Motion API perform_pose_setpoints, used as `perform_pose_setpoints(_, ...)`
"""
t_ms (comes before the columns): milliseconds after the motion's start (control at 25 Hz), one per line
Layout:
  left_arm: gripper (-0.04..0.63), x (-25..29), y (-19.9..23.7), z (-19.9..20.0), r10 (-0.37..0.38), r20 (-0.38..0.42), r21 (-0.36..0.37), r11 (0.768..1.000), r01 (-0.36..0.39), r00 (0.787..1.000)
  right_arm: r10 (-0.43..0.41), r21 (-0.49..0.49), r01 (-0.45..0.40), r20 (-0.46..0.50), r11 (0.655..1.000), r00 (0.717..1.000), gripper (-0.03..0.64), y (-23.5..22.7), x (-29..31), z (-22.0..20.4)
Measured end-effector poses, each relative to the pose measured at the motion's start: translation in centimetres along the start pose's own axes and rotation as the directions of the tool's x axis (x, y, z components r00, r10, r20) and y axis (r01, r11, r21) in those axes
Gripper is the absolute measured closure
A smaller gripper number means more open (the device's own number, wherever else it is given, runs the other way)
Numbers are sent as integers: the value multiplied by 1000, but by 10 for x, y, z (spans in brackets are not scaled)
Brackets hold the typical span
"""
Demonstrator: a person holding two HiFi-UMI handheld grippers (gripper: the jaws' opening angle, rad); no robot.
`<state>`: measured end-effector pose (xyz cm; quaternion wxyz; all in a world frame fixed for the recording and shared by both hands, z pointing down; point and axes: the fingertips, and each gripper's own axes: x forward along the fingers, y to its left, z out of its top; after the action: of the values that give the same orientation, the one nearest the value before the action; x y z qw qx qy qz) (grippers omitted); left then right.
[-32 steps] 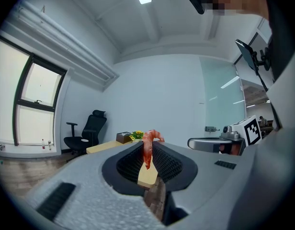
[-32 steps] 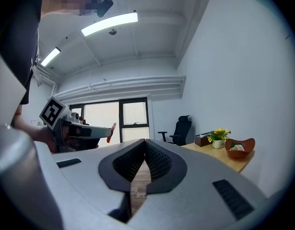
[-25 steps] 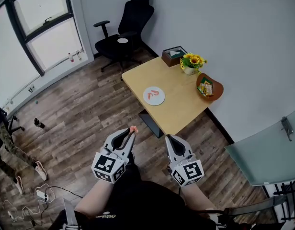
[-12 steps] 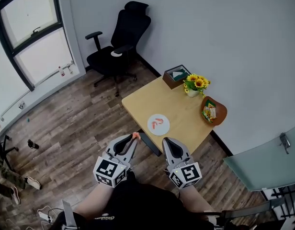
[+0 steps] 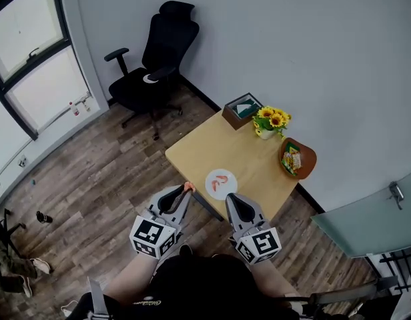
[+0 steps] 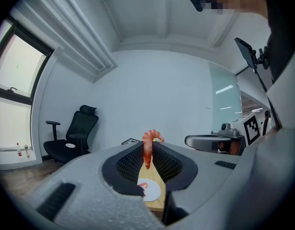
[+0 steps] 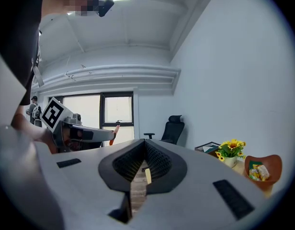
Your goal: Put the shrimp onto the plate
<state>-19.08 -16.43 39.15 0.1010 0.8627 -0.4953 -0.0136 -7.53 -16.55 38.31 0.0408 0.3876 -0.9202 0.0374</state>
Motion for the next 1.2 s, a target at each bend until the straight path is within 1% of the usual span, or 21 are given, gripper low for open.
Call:
perform_pose_setpoints(200, 535, 11, -2, -2, 5, -18, 2, 1000, -5, 1000, 12, 7, -12, 16, 1000, 1000, 613, -13, 7, 3)
perform_pose_setpoints(400, 535, 26, -6, 0, 32, -26, 13, 999, -32, 999, 23, 14, -24, 25, 1000, 999, 614, -32, 8, 4)
perform_pose_setpoints(520, 535, 38, -10, 4, 52, -23, 18, 998, -52, 998, 40, 2, -40, 44, 999, 998, 614, -43, 9, 12)
perform_pose_setpoints(760, 535, 63, -28, 7, 51, -12, 26, 998, -51, 999, 48, 8, -48, 53, 999, 997, 614, -71, 5, 13)
perform_pose_setpoints(1000, 535, 79, -28, -6, 63, -56, 22, 998, -62, 996, 60, 29, -61, 36, 998, 998, 614, -84, 10, 6)
perform_pose_setpoints(1200, 535, 89, -27, -20, 68, -96, 3, 998, -68, 993, 58, 52, -58, 3, 997, 998, 614, -96, 11, -8)
